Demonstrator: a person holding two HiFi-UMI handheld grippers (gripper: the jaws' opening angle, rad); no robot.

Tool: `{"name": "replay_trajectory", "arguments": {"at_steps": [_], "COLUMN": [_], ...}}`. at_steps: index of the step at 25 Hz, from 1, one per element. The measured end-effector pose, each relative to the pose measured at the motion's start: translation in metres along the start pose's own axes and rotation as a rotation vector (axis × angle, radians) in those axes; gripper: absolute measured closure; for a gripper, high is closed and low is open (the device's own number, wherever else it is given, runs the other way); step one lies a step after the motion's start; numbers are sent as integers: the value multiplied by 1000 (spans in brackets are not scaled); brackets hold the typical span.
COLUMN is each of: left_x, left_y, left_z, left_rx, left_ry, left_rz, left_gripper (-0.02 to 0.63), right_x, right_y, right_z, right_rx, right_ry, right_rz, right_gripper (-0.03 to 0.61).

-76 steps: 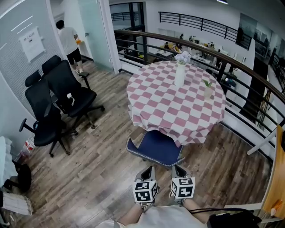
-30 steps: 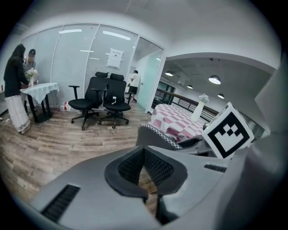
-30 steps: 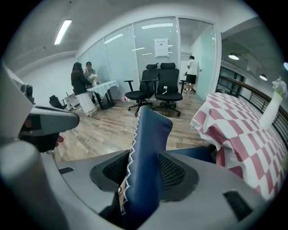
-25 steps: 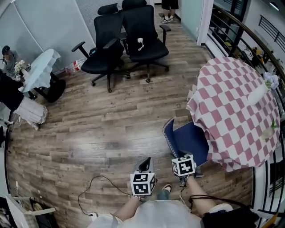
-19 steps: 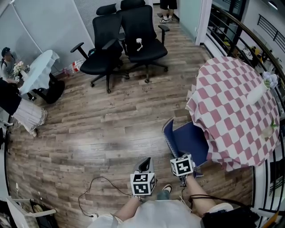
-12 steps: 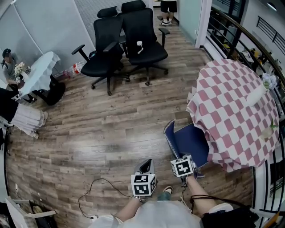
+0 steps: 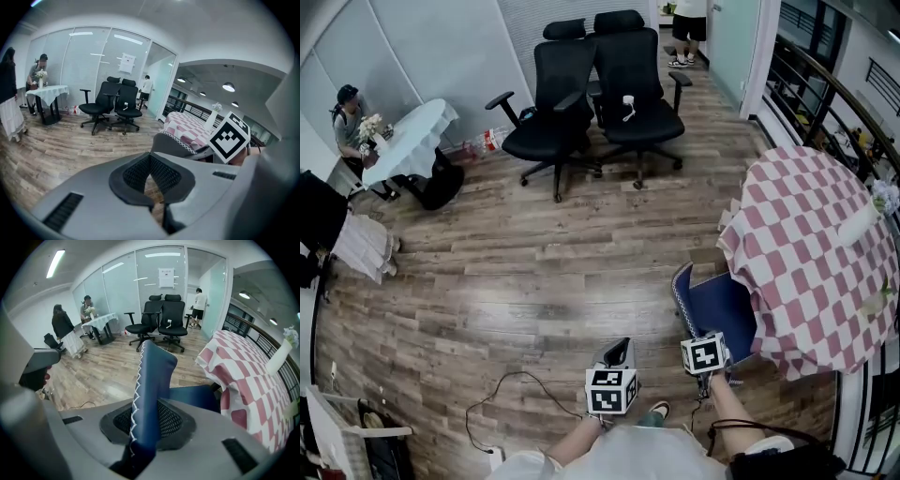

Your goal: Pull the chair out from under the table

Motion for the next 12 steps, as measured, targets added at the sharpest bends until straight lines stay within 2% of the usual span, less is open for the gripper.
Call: {"name": "replay_trajectory", "arguments": {"at_steps": [12], "left_x": [22], "left_y": [4], "left_z": [21], "left_rx": [-20], "left_ry": [-29], "left_rz": [29], "left_gripper": [611], "right_x": [26], "right_y": [-4], "right_z": [4], "right_rx": [20], "right_ry": [5], "right_rz": [-21], "right_gripper": [489]}}
Point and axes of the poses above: the fingertips, and each gripper's own axes: z backward along the fingers, x to its left, y out of its underside, the point moved 7 cm from there along z, backward along the fingers, and after that the axes turned 2 degrees about z, right-handed, at the moved point
